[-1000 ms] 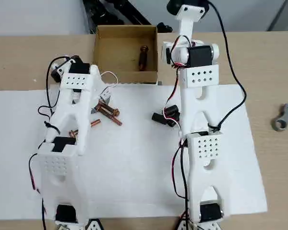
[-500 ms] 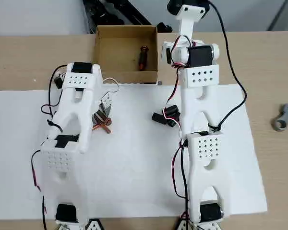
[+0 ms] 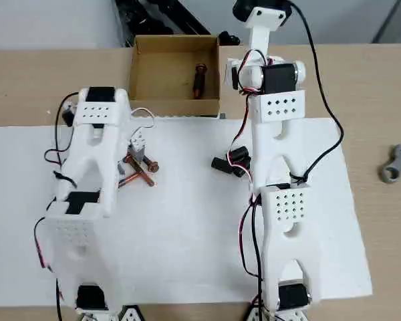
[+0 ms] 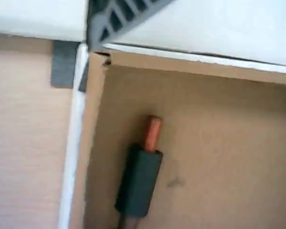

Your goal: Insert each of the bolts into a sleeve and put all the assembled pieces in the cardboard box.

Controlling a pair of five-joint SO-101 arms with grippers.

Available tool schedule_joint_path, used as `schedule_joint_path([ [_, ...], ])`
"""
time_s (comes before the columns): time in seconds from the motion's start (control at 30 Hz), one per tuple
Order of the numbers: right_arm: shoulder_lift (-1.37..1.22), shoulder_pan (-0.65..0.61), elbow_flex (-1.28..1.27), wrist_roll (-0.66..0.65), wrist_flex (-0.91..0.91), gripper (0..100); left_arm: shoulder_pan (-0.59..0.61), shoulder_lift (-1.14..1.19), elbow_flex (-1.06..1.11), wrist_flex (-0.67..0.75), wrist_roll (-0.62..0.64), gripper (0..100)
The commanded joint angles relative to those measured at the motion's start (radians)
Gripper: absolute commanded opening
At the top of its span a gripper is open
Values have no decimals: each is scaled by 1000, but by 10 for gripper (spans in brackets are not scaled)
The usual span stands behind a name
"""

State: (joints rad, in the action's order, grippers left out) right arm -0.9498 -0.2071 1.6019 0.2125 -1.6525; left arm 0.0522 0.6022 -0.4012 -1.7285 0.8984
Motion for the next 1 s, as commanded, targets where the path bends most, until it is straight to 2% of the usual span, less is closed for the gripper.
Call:
schedule_joint_path([
  [0.0, 68, -4, 80, 9, -2, 147, 34, -61, 5, -23, -2, 142],
  [0.33, 68, -4, 80, 9, -2, 147, 49, -61, 142, 97, -2, 141],
  [0.67, 68, -8, 80, 9, -2, 147, 48, 5, 170, 114, -2, 141],
  [0.77, 68, -8, 80, 9, -2, 147, 55, 109, 166, 157, -12, 100],
  [0.83, 68, -8, 80, 9, -2, 147, 58, 158, 160, 186, -64, 72],
  [0.97, 70, -4, 80, 9, -2, 147, 74, 143, 96, 166, -120, 21],
])
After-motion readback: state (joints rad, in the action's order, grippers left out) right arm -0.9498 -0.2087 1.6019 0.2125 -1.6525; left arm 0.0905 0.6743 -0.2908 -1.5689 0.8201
